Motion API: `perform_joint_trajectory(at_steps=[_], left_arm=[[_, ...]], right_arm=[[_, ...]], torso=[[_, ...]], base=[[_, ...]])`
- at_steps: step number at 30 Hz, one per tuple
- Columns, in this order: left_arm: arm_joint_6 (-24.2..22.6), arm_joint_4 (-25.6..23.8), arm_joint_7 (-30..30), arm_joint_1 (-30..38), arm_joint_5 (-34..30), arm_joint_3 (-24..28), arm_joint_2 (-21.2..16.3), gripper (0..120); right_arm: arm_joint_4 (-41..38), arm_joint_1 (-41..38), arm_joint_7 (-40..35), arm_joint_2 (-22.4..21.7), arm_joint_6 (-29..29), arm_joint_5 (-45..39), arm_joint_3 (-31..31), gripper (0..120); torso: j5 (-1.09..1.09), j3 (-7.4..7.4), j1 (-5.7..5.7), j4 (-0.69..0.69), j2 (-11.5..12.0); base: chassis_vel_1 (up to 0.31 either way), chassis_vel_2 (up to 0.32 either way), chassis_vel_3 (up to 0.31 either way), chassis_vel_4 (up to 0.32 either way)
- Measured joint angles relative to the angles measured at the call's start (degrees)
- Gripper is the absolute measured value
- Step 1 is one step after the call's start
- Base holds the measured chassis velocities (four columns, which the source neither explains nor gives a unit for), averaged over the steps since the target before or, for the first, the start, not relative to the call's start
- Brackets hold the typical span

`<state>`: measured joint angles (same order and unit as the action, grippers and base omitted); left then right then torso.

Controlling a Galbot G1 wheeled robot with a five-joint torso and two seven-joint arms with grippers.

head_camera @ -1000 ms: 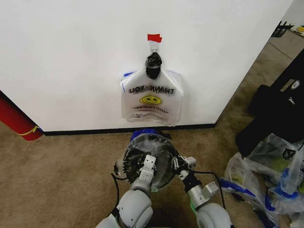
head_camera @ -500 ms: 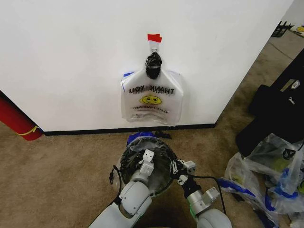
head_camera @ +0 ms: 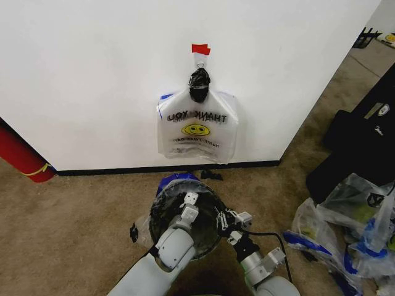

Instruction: Pick up the garbage bag from the wall and place it over the trash bin.

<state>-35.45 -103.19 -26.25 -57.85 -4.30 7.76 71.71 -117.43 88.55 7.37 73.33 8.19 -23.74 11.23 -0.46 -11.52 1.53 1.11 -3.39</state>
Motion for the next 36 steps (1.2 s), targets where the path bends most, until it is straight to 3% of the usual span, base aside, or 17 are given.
perform_joint_trajectory(at_steps=[3, 9, 20, 28, 36], left_arm=[[0.2, -0.5, 0.3, 0.0, -0.3, -0.4, -0.6, 0], [1.2, -6.6, 2.5, -3.3, -2.7, -0.8, -2.5, 0], [4.6, -9.2, 4.6, -5.4, -2.8, -0.1, -1.7, 0], [8.2, -9.8, 5.2, -7.2, 1.8, -0.9, -1.2, 0], [6.7, -10.5, 5.6, -7.6, 5.6, -1.4, -1.7, 0]], right_arm=[[0.5, -0.3, 0.2, 0.0, 0.4, 0.0, 0.1, 0], [4.0, -3.1, -1.0, 1.3, 1.7, -2.3, 0.9, 0], [6.8, -5.3, -2.9, 3.8, 1.6, -5.3, -1.1, 0], [8.2, -5.8, -4.0, 3.8, 1.6, -6.5, -0.9, 0], [10.7, -7.1, -4.0, 4.0, 2.5, -6.5, -0.4, 0]], torso=[[0.00, 0.00, 0.00, 0.00, 0.0], [0.00, 0.00, 0.00, 0.00, 0.0], [0.00, 0.00, 0.00, 0.00, 0.0], [0.00, 0.00, 0.00, 0.00, 0.0], [0.01, 0.00, 0.00, 0.00, 0.0]], base=[[0.000, 0.000, 0.000, 0.000], [0.000, 0.000, 0.000, 0.000], [0.000, 0.000, 0.000, 0.000], [0.000, 0.000, 0.000, 0.000], [0.000, 0.000, 0.000, 0.000]])
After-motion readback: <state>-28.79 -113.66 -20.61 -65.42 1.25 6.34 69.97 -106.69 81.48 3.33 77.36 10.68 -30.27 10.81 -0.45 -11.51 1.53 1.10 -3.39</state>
